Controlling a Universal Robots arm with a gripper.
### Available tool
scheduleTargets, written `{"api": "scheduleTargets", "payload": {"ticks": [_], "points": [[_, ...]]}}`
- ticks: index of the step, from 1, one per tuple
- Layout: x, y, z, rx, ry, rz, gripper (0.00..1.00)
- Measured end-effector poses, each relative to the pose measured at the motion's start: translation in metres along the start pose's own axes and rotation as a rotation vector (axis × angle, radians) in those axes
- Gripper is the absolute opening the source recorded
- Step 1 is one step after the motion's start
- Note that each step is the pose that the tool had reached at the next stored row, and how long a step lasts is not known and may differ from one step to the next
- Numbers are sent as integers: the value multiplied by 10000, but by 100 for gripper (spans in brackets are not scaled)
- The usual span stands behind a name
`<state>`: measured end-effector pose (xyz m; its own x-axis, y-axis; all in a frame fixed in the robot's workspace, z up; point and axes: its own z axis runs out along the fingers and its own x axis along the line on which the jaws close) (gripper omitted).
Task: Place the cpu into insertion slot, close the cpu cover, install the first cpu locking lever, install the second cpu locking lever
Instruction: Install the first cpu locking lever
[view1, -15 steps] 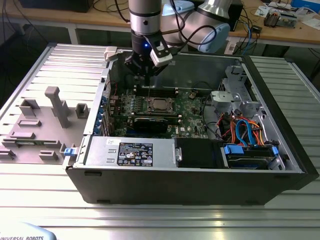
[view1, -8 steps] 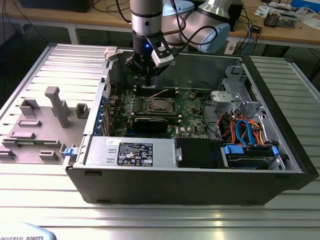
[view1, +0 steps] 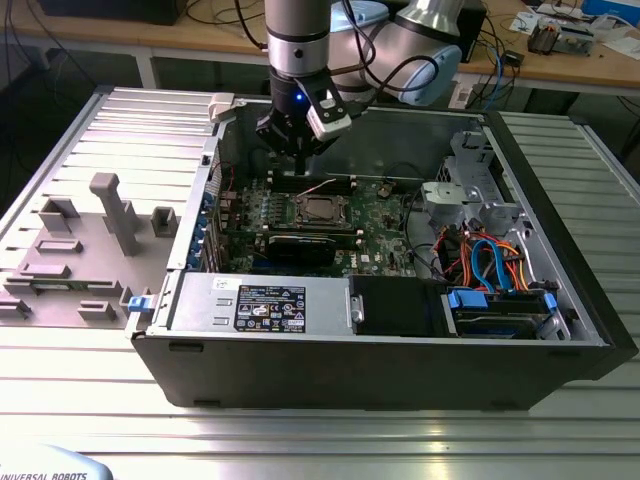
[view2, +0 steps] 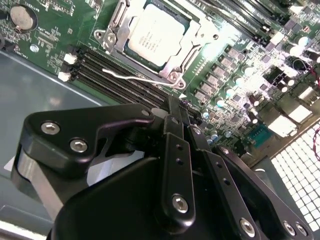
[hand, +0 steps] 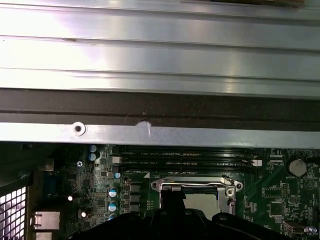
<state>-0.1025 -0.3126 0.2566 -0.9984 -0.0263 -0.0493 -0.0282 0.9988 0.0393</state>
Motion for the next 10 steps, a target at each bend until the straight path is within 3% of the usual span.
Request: {"api": "scheduleTargets", "payload": {"ticks": [10], "points": [[-21,0,5,0,0,1,11]]}}
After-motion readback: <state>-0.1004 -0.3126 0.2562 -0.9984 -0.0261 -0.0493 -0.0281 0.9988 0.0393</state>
